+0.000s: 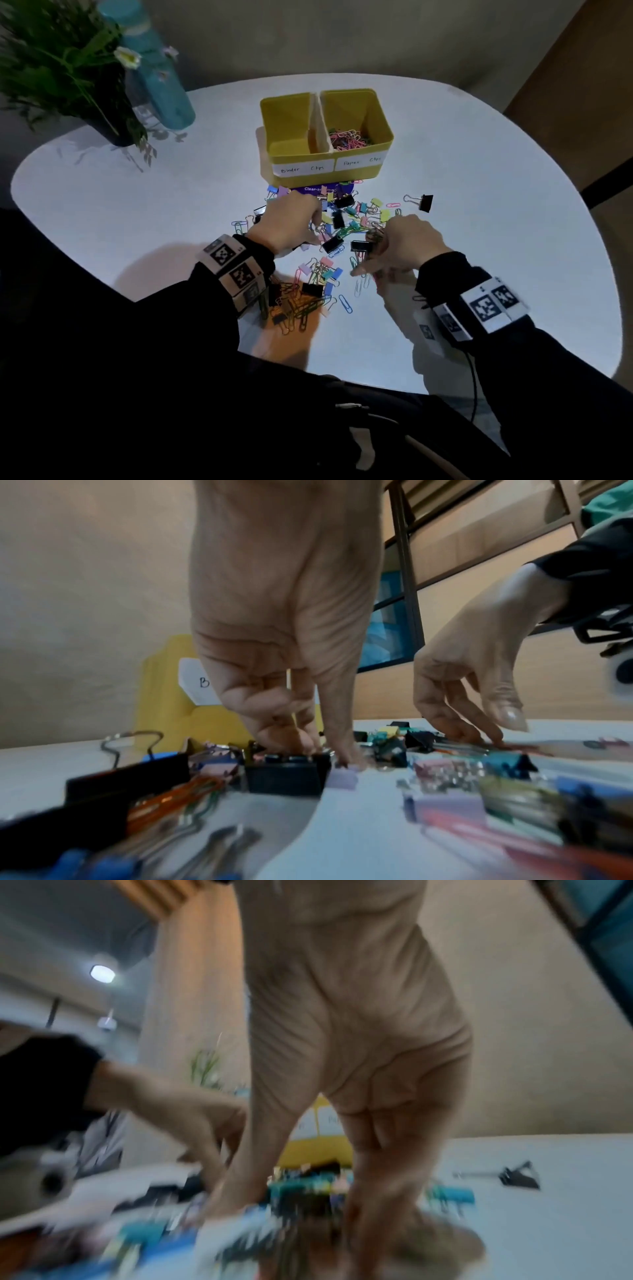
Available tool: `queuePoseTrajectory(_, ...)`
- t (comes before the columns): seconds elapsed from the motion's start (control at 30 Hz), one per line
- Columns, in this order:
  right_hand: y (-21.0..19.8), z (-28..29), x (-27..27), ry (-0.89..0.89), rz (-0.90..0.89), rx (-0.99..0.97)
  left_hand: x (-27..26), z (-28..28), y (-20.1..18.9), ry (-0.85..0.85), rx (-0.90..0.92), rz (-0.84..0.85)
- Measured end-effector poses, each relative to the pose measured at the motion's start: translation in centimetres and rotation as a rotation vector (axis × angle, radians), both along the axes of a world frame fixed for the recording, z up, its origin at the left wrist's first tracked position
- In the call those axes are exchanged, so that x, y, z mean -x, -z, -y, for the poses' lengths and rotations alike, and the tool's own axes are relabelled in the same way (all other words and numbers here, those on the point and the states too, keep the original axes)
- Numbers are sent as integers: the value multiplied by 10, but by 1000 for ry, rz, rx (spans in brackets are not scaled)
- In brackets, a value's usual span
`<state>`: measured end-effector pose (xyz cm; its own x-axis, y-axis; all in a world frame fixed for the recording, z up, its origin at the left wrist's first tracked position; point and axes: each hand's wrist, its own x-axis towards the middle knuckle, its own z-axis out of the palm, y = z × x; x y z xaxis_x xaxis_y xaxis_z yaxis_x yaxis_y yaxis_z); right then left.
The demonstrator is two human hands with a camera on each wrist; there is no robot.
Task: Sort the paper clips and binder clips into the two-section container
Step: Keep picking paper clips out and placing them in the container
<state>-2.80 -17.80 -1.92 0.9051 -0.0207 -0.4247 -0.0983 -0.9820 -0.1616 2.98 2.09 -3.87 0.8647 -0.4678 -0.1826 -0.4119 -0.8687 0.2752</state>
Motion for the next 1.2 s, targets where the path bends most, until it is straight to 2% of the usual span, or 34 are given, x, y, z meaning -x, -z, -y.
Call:
queuePoseTrajectory(0.13, 13, -14, 9, 6, 106, -10, 5, 1, 10, 123, -28, 73)
queuePoseTrajectory(0.3, 34, -10, 5, 10, 210, -286, 5, -6, 14, 161, -6, 49)
queuePoseTrajectory(0.43, 31, 2, 0, 109, 209, -539, 3, -11, 16, 169, 82, 71)
queuePoseTrajectory(0.57, 19, 21, -1, 162, 267, -480, 11, -10, 10, 170, 216, 88)
queuePoseTrajectory(0.67, 15, 29, 1, 209, 269, -492, 19, -3, 2, 219, 185, -2)
queuePoseTrajectory(0.83, 14, 32, 3, 470, 351, -733, 27, 25, 5, 198, 30, 80)
queuePoseTrajectory(0.87, 13, 33, 3, 492, 380, -731, 28, 30, 6, 181, -27, 95)
queuePoseTrajectory(0.93, 14, 38, 4, 458, 415, -554, 26, 36, 6, 136, -90, 107)
queuePoseTrajectory(1.07, 17, 42, 17, 324, 259, -94, 22, 35, 8, 37, -77, 1)
queuePoseTrajectory(1.13, 19, 37, 25, 318, 182, -48, 23, 32, 12, 54, -62, -21)
queuePoseTrajectory(1.2, 18, 28, 29, 276, 134, -140, 22, 28, 14, 85, -51, -50)
